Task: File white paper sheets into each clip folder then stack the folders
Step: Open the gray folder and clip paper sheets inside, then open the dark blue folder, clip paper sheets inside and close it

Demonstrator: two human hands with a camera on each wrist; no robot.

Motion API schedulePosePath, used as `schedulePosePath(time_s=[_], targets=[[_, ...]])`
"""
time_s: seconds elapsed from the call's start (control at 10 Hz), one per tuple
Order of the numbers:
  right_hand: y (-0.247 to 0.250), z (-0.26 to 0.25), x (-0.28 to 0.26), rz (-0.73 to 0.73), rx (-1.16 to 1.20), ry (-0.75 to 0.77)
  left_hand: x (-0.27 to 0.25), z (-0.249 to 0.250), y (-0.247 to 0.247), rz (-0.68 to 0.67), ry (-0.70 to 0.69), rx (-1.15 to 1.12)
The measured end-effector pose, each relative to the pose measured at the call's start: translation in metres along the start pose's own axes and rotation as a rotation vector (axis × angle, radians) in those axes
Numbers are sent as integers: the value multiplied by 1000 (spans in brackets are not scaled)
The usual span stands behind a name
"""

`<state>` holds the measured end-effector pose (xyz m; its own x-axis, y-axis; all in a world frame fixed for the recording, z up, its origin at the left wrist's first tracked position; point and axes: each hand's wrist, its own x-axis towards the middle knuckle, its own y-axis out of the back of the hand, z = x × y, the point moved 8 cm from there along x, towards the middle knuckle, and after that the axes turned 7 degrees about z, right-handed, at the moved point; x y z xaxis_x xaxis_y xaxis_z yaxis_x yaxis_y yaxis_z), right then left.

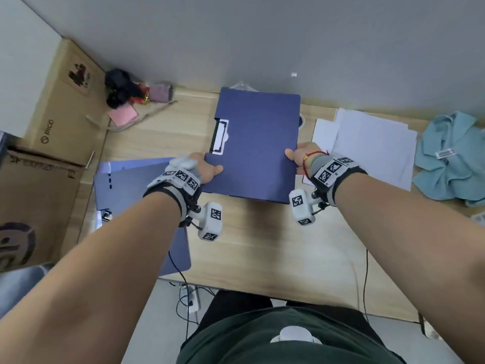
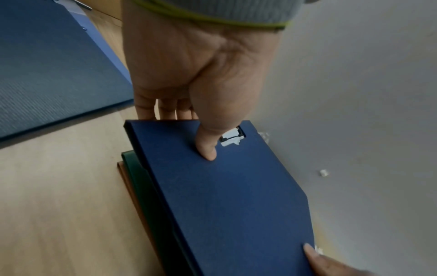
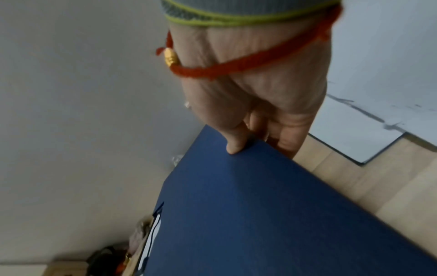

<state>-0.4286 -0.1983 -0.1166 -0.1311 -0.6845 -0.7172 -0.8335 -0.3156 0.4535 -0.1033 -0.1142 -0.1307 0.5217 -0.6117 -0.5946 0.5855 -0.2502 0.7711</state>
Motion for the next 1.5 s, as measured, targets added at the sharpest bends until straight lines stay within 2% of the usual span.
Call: schedulePosePath(time_s=[0.2, 0.3, 0.4, 0.5, 0.6, 0.7, 0.8, 0.9, 1.0, 1.1, 1.2, 1.3, 1.4, 1.5], targets=[[-19, -17, 2, 45, -215, 43, -32, 34, 24, 22, -36, 166], [-27, -24, 3, 50, -326, 71, -25, 44, 15, 8, -82, 106], [-34, -27, 4, 55, -607, 103, -18, 48, 6, 37, -116, 115], [-42, -24, 1, 31, -755, 98, -14, 47, 1, 90, -134, 114], [-45, -21, 3, 2, -867, 114, -11, 45, 3, 70, -120, 129], [-41, -29, 4, 5, -937, 160, -9, 48, 6, 38, -114, 123], [-34, -31, 3, -6, -898, 123, -14, 46, 8, 40, -96, 158], [-27, -44, -10, 63, -685, 107, -25, 40, 19, 25, -84, 128], [-37, -73, -29, 147, -432, 232, -34, 15, 46, 133, 10, 82], [-91, -99, -67, -46, -311, 308, -34, -39, 65, 168, 167, 50], [-161, -97, -101, -273, -272, 286, -41, -98, 82, 176, 294, 92], [-217, -68, -118, -407, -355, 246, -53, -157, 84, 192, 382, 123], [-264, -34, -127, -510, -426, 206, -61, -218, 75, 154, 464, 175], [-290, -12, -148, -540, -465, 140, -76, -250, 71, 129, 462, 183]])
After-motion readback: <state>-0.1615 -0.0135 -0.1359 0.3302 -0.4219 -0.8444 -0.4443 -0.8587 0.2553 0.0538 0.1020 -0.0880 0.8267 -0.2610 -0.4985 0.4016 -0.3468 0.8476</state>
